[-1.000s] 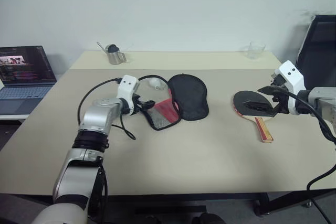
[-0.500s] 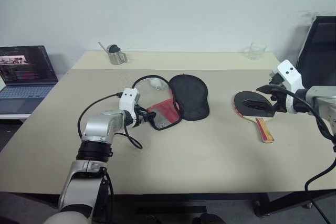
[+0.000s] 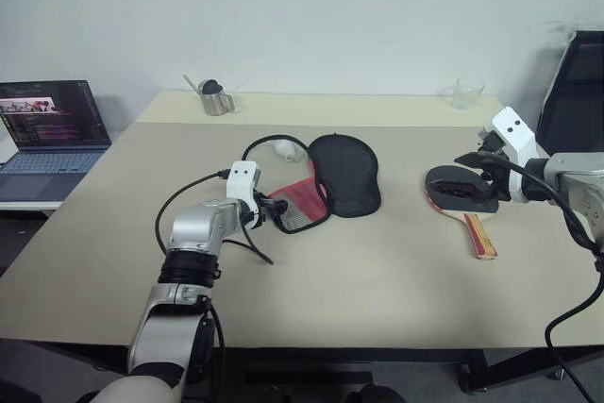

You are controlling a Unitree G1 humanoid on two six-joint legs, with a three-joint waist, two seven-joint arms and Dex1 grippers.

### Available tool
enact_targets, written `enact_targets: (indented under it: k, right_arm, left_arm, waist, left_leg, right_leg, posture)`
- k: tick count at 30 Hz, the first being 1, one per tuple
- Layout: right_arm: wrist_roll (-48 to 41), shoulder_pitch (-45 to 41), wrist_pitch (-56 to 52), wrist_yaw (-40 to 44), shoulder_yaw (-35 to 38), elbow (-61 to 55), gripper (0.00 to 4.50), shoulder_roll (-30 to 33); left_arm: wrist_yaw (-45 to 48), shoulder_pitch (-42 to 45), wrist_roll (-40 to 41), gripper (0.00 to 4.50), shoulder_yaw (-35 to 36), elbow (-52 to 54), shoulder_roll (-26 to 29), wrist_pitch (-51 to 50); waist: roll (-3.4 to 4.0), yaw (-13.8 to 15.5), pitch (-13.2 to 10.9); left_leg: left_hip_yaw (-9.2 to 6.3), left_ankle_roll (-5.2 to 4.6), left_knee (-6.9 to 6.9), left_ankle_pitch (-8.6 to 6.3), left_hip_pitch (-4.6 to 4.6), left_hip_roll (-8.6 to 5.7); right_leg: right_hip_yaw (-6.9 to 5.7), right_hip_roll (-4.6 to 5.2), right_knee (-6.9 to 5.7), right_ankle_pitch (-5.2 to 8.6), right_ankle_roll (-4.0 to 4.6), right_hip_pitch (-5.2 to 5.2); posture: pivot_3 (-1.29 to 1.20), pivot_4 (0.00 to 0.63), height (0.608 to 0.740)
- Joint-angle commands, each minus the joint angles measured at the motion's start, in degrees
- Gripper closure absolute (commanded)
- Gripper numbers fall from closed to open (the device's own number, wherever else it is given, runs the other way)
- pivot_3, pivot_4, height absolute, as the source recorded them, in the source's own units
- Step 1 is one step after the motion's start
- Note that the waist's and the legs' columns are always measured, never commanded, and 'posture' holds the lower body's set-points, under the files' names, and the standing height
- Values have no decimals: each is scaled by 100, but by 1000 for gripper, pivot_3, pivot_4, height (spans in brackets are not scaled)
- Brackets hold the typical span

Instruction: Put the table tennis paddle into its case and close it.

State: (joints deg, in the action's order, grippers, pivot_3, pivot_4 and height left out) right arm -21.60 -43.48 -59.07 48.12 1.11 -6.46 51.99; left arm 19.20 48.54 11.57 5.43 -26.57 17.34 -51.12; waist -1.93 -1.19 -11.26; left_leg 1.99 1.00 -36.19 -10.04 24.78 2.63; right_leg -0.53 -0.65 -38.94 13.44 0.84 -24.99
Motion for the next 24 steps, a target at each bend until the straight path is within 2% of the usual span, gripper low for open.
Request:
enact_targets:
  k: [1,10,24]
  right_arm:
    - [-60,-78,13,-59,175,-166,0,61]
    - [-105,-1,-44,-138,247,-243,0,71]
    - [-190,14,-105,-265,241,-303,0,16]
  left_arm:
    - [-198,288,-20,1147,83,-189,-143,254]
    - [-87,586,-147,4421,-36,-640,50,637]
    - [271,1028,-372,4471,-160,-1630,237,1312]
  waist:
    - [0,-1,0]
    - [0,-31,0]
    - [0,-48,0]
  left_leg:
    - [1,0,0,0,0,0]
    - [1,0,2,0,0,2]
    - [2,0,3,0,0,3]
  right_leg:
    - [1,0,1,0,0,0]
    - [1,-2,1,0,0,-2]
    - [0,-3,2,0,0,-3]
  posture:
    - [0,150,740]
    - [0,150,740]
    - [0,150,740]
